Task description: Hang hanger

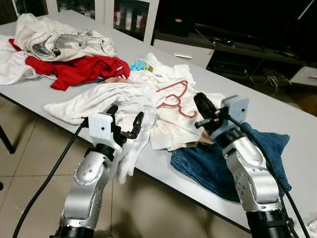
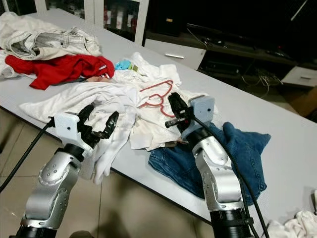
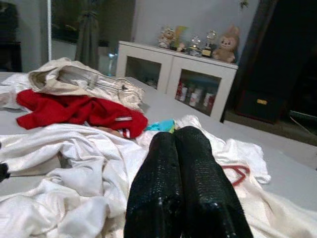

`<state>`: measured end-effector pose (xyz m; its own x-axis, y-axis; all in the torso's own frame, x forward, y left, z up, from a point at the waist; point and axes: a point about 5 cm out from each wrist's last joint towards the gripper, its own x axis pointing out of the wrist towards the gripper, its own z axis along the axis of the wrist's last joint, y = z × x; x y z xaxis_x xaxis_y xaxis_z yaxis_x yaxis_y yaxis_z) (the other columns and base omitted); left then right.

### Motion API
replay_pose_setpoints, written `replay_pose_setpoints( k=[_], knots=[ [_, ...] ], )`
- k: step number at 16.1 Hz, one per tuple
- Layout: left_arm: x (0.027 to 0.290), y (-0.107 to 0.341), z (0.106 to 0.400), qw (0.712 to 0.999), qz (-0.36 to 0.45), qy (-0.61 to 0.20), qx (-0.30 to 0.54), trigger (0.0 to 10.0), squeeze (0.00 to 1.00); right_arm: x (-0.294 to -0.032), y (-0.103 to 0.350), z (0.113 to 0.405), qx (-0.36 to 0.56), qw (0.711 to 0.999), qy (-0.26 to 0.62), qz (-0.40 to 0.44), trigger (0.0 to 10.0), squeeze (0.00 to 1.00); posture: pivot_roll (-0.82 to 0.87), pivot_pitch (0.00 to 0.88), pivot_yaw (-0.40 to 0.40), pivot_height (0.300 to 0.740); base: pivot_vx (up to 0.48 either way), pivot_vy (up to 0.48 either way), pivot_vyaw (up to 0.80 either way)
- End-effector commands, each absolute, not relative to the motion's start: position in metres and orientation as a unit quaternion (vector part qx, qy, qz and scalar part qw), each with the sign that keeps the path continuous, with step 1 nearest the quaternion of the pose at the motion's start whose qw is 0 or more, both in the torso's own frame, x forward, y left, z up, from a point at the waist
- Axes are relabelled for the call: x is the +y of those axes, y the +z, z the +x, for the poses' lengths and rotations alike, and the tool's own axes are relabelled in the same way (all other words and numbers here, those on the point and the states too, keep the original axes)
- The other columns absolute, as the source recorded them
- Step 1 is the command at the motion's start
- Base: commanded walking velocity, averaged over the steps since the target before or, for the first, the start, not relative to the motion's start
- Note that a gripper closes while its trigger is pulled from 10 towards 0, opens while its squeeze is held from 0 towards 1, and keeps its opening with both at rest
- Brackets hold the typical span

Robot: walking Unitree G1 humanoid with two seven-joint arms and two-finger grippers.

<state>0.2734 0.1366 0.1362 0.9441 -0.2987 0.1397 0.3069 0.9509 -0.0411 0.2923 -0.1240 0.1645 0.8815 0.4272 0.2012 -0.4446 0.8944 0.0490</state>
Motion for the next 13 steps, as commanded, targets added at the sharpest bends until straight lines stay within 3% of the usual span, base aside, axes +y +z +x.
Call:
replay_pose_setpoints(
  k=[1, 13],
  knots=[
    [0.1296, 0.1407, 0.2718, 0.983, -0.030, -0.163, -0.075, 10.0, 0.00, -0.1274, 0.1630, 0.2942, -0.087, 0.970, 0.224, 0.041, 10.0, 0.00, 0.27, 0.000, -0.228, 0.740, 0.000, 0.000, 0.00],
    [0.1308, 0.1422, 0.2700, 0.984, -0.023, -0.163, -0.073, 10.0, 0.00, -0.1264, 0.1565, 0.2924, -0.076, 0.970, 0.225, 0.047, 10.0, 0.00, 0.29, 0.000, -0.225, 0.740, 0.000, 0.000, 0.00]
  ],
)
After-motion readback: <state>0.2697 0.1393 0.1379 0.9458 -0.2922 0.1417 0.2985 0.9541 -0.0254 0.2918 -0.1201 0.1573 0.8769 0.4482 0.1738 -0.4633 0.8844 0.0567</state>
